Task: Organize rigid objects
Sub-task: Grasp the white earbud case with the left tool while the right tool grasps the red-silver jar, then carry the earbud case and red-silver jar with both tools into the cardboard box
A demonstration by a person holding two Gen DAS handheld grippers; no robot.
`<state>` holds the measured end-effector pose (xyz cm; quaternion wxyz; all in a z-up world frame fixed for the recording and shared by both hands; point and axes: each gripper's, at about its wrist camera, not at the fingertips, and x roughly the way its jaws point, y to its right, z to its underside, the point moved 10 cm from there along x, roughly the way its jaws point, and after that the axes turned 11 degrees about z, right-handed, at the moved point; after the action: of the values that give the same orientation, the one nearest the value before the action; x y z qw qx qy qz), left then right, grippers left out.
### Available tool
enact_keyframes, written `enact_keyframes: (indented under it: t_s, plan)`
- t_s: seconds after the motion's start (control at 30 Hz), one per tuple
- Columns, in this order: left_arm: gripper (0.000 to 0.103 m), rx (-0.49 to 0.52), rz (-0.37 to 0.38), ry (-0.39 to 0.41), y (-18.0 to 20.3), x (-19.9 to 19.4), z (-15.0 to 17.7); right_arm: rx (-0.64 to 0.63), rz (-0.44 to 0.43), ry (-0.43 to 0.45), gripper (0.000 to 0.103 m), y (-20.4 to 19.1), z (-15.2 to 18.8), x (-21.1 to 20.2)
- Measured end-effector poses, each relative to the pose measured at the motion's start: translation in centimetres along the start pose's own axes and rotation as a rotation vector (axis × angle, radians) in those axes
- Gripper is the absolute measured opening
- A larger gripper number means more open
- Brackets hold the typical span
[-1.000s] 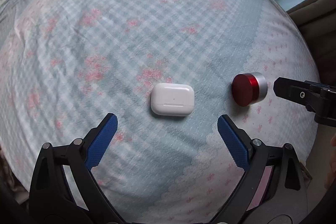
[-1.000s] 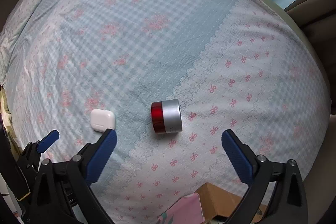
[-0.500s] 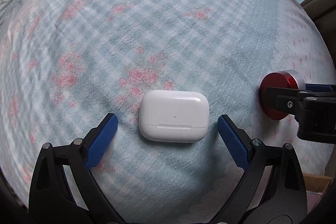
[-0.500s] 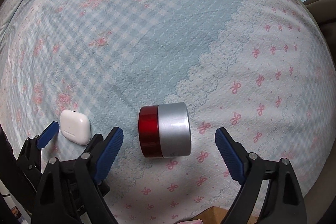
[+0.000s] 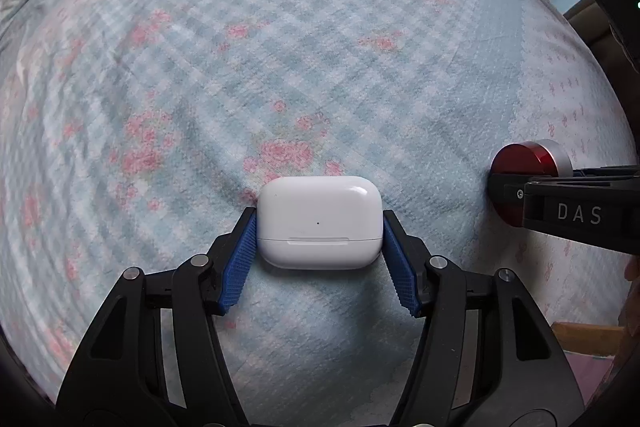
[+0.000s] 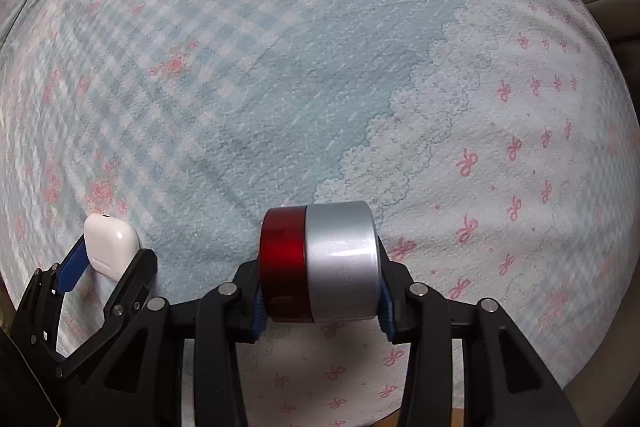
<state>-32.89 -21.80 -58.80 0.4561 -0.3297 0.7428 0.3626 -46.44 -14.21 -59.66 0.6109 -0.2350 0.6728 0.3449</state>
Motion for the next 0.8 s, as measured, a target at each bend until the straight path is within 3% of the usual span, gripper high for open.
enact_keyframes:
  t_s: [0.47,0.6,0.73,0.8]
  plan:
    - [0.057,-0.024,0.046,0.035,-0.8,-4.3,-0.4,0.037,-0.008,0.042,0.038,1.1,0.9,-3.7]
    - [0.057,0.018,0.07,0.041,-0.7,-7.9,0.2,0.068,-0.025,0.077,0.038,1.9,1.5,-7.0]
    - [0.057,0.076,0.092,0.06,0.7,-11.5,-1.3,0.121,-0.051,0.123,0.038,3.5,2.6,-11.6]
    - [0.057,0.104,0.11,0.064,1.7,-13.8,-1.5,0.151,-0.066,0.145,0.038,3.0,5.1,-14.1]
